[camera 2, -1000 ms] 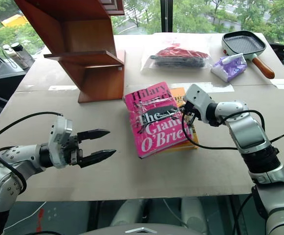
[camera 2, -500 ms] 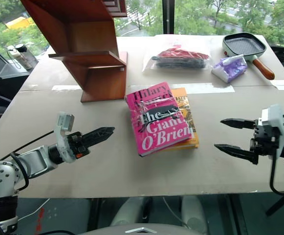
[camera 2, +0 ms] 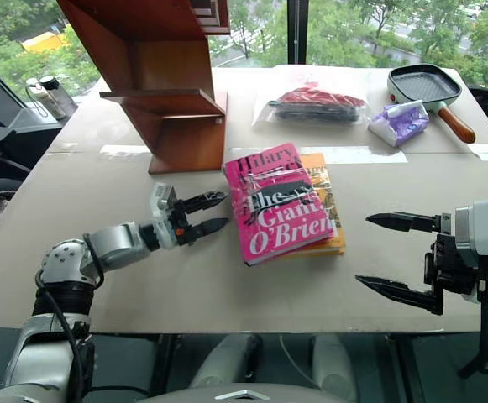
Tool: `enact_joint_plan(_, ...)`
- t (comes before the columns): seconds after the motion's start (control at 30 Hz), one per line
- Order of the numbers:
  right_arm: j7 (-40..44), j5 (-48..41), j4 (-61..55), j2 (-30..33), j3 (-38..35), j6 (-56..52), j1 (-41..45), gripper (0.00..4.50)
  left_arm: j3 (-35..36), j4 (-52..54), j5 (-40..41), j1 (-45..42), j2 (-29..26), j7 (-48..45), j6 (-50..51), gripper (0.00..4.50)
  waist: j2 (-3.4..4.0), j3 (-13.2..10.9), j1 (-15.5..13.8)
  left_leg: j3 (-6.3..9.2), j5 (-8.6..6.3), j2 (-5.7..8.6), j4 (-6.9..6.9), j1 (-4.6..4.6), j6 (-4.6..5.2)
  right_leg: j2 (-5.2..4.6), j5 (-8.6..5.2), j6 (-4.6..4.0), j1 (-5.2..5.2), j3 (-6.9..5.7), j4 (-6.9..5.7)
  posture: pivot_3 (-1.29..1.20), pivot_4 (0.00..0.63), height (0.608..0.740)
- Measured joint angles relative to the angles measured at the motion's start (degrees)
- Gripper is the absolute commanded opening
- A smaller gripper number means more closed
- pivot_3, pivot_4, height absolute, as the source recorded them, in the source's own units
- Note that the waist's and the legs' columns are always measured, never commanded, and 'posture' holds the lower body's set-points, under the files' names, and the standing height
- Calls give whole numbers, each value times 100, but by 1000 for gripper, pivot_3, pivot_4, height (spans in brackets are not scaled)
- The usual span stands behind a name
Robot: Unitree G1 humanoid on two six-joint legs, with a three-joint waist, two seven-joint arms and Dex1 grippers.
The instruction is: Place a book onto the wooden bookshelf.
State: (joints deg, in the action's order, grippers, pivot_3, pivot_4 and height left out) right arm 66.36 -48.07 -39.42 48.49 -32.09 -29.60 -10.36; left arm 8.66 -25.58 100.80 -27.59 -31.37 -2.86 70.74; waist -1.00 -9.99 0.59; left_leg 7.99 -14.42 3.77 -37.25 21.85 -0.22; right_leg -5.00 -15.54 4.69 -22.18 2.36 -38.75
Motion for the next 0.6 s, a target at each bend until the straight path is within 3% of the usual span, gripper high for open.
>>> enact_joint_plan(0.2,-378,17,-216,-158,23,82,-229,4346,-53,-723,-1176,-757,434,-898,240,4500,-3,2,-37,3,0,5,0,4,0,-1,0,1,3,-12,5,0,150,740)
enact_joint_plan(0.33,-712,14,-343,-295,1,100,-446,4500,-194,-1057,-1988,-1117,712,-1592,248,3412,-3,3,-37,-3,1,4,2,8,-2,-1,-1,1,3,-14,13,0,150,740)
enact_joint_plan(0.5,-992,-43,-592,-435,-276,100,-1018,4500,-144,-1485,-2881,-1341,847,-2551,238,978,19,26,-62,-7,0,4,4,3,0,-2,-2,3,10,-18,17,0,150,740)
enact_joint_plan(0.6,-1162,-119,-804,-479,-292,101,-1197,4500,-40,-1615,-3240,-1399,852,-2972,257,660,22,29,-57,-1,0,1,5,-11,0,-1,-4,6,34,-25,26,0,150,740)
